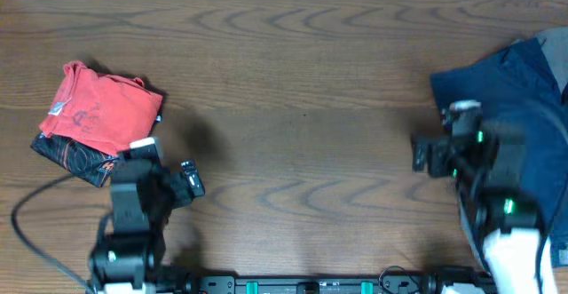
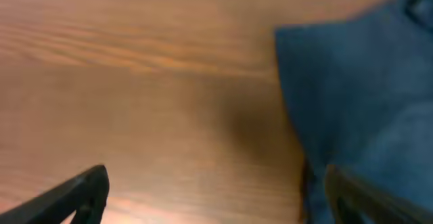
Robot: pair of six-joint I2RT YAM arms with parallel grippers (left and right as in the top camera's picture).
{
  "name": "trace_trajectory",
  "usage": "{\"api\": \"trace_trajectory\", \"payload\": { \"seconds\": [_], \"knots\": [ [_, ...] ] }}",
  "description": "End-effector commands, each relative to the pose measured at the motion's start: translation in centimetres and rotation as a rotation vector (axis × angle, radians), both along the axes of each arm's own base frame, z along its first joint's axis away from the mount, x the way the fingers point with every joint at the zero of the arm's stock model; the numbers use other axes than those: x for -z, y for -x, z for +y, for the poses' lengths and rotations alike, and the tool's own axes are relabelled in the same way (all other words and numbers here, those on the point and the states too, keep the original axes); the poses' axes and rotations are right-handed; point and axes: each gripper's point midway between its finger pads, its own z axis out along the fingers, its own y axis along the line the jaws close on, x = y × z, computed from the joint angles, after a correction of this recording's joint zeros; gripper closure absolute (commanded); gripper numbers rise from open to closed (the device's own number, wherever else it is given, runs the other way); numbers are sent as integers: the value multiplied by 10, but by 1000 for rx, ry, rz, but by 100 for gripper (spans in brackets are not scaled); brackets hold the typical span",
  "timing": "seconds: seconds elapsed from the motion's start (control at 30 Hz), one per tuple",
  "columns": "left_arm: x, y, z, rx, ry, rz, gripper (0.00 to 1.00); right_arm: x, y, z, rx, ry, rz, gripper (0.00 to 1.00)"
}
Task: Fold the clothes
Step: 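Reach the right gripper into the blue denim pile and grasp shorts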
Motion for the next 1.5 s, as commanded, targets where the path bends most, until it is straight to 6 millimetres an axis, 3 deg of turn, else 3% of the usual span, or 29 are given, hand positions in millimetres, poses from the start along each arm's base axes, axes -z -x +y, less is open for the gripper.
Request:
{"api": "trace_trajectory", "payload": {
  "seconds": [0.0,0.13,0.23,0.3,0.43,0.47,0.57,0.77,0.8,0.9,1.03,1.1,1.17,1.27,1.37,1.47],
  "knots": [
    [-10,-7,-2,13,4,72,2,-9,-27,-17,60,23,56,1],
    [4,-13,-5,21,24,162,2,13,-47,-35,117,86,132,1],
    [12,-13,-7,27,35,199,2,42,-45,-64,219,189,233,2],
    [16,-14,-8,30,40,218,2,65,-44,-72,242,207,304,5],
    [19,-14,-8,31,41,233,2,101,-41,-78,249,212,411,28],
    [19,-14,-8,30,40,233,2,108,-40,-79,249,212,429,39],
    [19,-14,-8,30,40,233,2,125,-38,-82,254,214,475,53],
    [19,-14,-8,30,41,233,2,136,-30,-105,382,274,512,55],
    [19,-14,-8,30,40,233,2,136,-31,-105,384,274,507,62],
    [19,-14,-8,30,40,233,2,135,-33,-105,386,272,497,97],
    [19,-14,-8,30,40,232,2,133,-34,-100,370,243,502,99],
    [19,-14,-8,30,41,232,2,122,-41,-94,352,204,482,99],
    [19,-14,-8,30,40,231,2,98,-54,-92,350,177,432,99],
    [19,-14,-8,30,40,231,2,31,-82,-96,400,146,280,99],
    [19,-14,-8,30,40,232,2,-57,-108,-96,398,113,76,99],
    [19,-14,-8,30,40,232,2,-126,-118,-89,372,71,-91,99]
  ]
}}
